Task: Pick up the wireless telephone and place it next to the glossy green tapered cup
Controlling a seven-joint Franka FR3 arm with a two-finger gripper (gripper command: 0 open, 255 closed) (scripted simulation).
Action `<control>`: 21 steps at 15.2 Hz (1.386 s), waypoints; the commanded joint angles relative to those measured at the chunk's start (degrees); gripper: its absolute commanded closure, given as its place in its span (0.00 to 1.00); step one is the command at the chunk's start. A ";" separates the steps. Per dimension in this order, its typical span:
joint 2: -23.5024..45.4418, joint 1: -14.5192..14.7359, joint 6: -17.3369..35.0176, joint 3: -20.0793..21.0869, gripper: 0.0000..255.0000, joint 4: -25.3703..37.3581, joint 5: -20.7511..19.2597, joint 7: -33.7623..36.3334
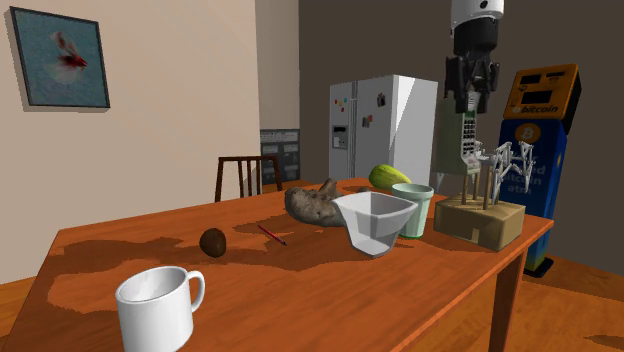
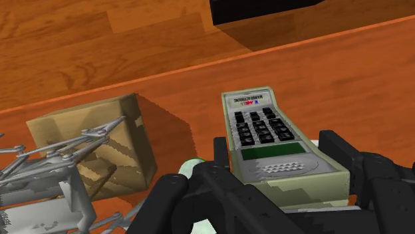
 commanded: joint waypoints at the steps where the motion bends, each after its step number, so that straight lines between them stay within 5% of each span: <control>1: 2.61 -1.62 0.21 -1.56 1.00 2.55 0.27 -3.16; 9: 13.82 -8.87 -0.55 -6.16 1.00 14.60 2.77 -13.95; 21: 7.60 -7.54 11.80 -5.71 1.00 -3.85 1.23 -12.76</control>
